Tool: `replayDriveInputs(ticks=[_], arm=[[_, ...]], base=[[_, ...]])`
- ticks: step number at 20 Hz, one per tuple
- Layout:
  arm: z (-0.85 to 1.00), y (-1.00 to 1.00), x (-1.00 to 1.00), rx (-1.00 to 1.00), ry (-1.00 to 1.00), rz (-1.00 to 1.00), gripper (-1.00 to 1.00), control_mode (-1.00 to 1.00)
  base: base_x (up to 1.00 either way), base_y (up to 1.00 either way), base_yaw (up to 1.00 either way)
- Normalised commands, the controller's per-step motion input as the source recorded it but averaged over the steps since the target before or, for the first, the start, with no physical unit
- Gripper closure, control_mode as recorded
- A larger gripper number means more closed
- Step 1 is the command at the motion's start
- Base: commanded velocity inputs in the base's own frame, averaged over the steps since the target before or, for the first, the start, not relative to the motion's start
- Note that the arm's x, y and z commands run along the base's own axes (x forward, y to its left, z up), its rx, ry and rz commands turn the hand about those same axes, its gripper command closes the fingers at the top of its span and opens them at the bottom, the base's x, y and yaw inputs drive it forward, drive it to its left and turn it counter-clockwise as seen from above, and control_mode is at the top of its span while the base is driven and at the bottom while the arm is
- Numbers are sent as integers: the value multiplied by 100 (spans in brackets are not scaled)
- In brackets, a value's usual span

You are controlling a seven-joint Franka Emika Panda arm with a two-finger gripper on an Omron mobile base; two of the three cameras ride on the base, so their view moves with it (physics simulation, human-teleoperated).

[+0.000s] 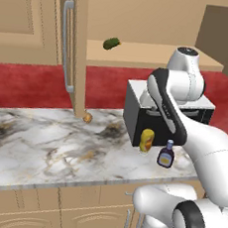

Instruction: Pick the condiment bottle and mustard from the counter and place them in the cabinet.

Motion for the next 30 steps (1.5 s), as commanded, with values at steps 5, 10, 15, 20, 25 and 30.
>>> replayDriveInputs(ticks=[5, 10, 15, 20, 25, 30], arm=[[0, -9, -22, 0, 0, 2, -100, -100], [-4, -18, -51, 0, -6, 4, -100, -100], [-11, -21, -48, 0, -6, 7, -100, -100], [-15, -27, -43, 0, -4, 9, -100, -100], [-27, -27, -27, 0, 0, 8, -100, -100], [-32, -28, -5, 0, 0, 4, -100, -100]], base=[[0, 0, 0], [0, 0, 0], [0, 0, 0], [0, 0, 0], [0, 0, 0], [0, 0, 0]])
